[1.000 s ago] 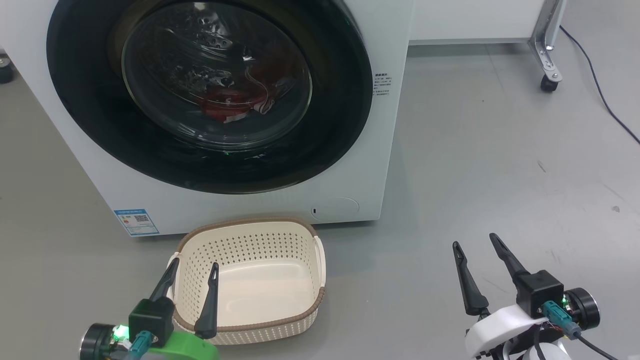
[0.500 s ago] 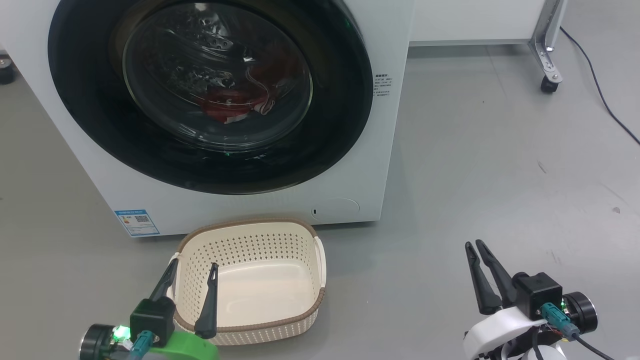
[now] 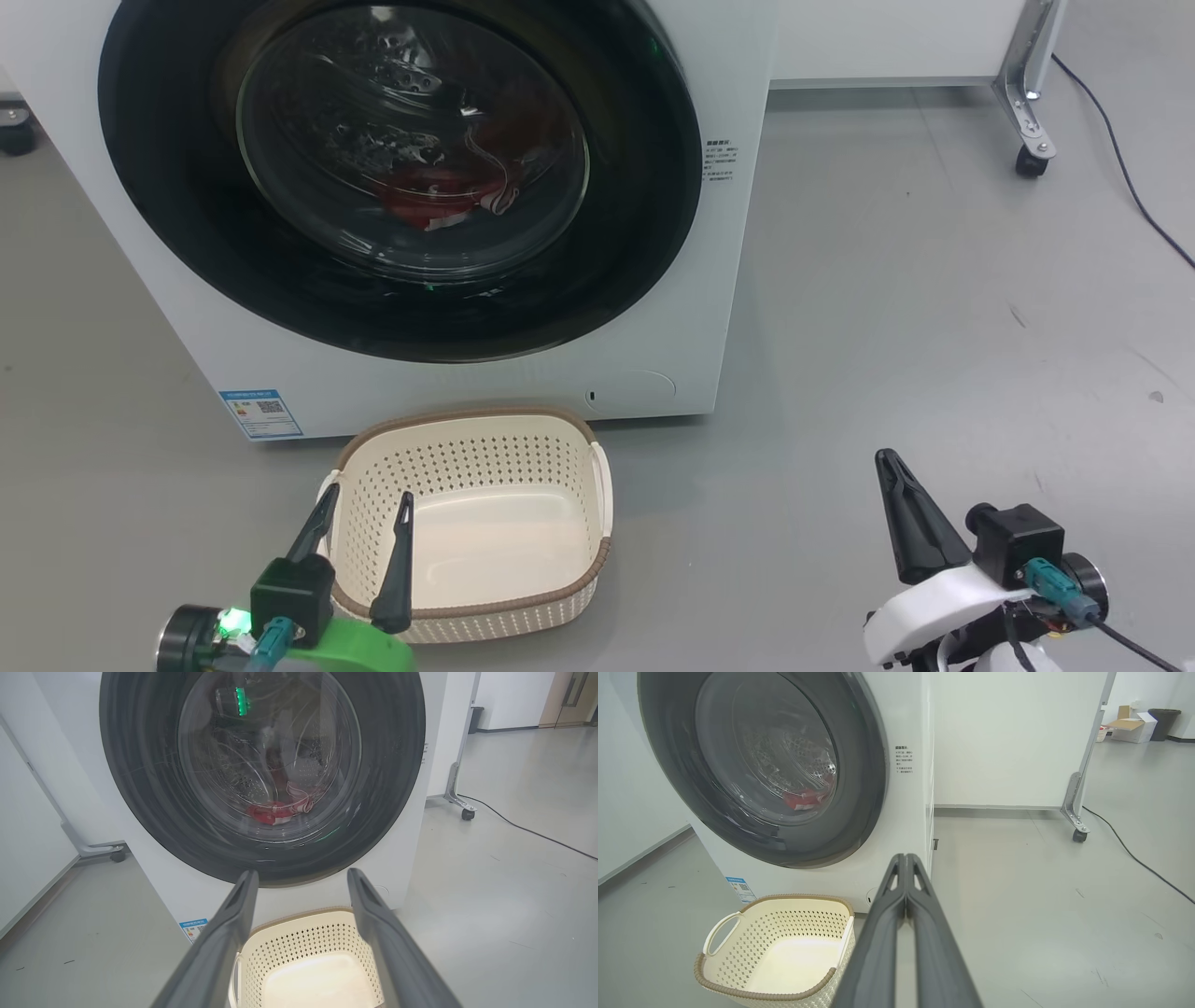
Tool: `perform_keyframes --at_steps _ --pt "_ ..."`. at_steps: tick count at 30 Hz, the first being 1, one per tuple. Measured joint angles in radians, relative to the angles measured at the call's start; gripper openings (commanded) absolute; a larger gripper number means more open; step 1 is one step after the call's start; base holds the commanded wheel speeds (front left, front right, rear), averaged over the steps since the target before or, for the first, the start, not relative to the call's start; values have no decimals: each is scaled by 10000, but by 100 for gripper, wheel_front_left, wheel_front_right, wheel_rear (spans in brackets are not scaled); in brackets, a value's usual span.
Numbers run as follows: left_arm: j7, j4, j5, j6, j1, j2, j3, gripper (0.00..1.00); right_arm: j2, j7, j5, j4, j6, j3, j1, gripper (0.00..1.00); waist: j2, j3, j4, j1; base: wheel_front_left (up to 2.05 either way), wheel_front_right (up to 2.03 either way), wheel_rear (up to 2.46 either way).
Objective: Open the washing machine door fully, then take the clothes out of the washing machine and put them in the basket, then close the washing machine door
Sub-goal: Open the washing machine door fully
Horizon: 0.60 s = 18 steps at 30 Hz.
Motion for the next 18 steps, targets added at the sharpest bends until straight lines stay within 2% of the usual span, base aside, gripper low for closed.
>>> perform_keyframes --at_steps 5,10,12,18 --pt "12 -94 35 0 -5 -36 -63 100 161 180 700 -46 105 -445 -4 0 0 146 90 0 0 0 0" --pt "12 -268 98 0 -29 -52 -63 100 807 376 2245 -199 364 -1127 -57 0 0 422 184 0 0 0 0" --pt "12 -291 100 0 -38 -52 -61 100 869 422 2508 -217 416 -1269 -90 0 0 483 206 0 0 0 0" --pt "13 -443 236 0 -230 -54 -73 100 978 859 4376 -399 715 -2201 -724 0 0 889 352 0 0 0 0"
